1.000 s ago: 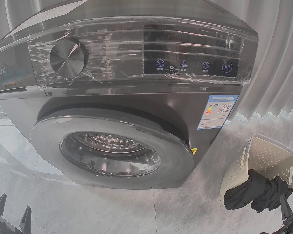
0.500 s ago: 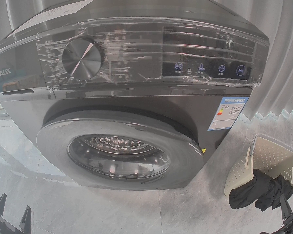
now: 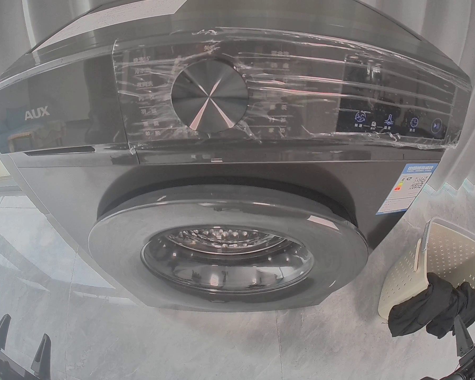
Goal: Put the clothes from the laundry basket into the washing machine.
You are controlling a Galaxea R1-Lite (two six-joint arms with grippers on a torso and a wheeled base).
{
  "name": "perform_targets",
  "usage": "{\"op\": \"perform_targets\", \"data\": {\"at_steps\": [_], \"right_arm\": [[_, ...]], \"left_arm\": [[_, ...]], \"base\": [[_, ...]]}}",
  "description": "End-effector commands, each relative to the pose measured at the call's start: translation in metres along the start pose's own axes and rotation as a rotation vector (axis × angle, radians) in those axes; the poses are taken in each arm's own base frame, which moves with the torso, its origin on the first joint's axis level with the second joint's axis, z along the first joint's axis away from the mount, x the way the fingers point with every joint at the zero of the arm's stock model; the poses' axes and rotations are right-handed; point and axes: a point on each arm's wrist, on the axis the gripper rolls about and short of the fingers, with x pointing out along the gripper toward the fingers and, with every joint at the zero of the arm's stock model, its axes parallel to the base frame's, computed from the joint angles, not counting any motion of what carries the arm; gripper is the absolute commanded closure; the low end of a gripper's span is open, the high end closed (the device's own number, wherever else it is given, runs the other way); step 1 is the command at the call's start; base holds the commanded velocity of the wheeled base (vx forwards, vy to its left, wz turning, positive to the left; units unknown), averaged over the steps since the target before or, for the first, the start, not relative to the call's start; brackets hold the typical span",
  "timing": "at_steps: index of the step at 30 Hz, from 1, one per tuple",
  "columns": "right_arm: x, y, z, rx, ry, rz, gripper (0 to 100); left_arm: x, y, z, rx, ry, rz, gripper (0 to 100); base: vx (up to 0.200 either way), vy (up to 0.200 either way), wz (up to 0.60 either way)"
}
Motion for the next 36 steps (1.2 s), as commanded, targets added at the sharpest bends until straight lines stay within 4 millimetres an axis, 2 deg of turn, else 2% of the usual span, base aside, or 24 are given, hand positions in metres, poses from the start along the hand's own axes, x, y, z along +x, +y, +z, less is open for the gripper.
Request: {"op": "perform_targets", "data": {"at_steps": [1, 14, 20, 27, 36], "right_arm": [[0.0013, 0.0000, -0.0049, 0.000, 0.018, -0.001, 0], [0.0013, 0.0000, -0.0049, 0.000, 0.018, -0.001, 0], [0.0013, 0.0000, -0.0049, 0.000, 0.018, -0.001, 0], [0.0013, 0.0000, -0.0049, 0.000, 0.018, -0.003, 0], [0.0013, 0.0000, -0.0049, 0.000, 0.018, -0.003, 0]], "left_arm": [[0.0003, 0.0000, -0.0052, 0.000, 0.004, 0.001, 0], [0.0003, 0.0001, -0.0052, -0.006, 0.004, 0.005, 0], [0.0003, 0.0000, -0.0052, -0.003, 0.004, 0.002, 0], [0.0003, 0.0000, -0.0052, -0.003, 0.004, 0.002, 0], [0.0003, 0.0000, -0.0053, -0.002, 0.006, 0.002, 0]], "base": [[0.000, 0.000, 0.00], [0.000, 0.000, 0.00], [-0.200, 0.000, 0.00], [0.000, 0.000, 0.00], [0.000, 0.000, 0.60]]}}
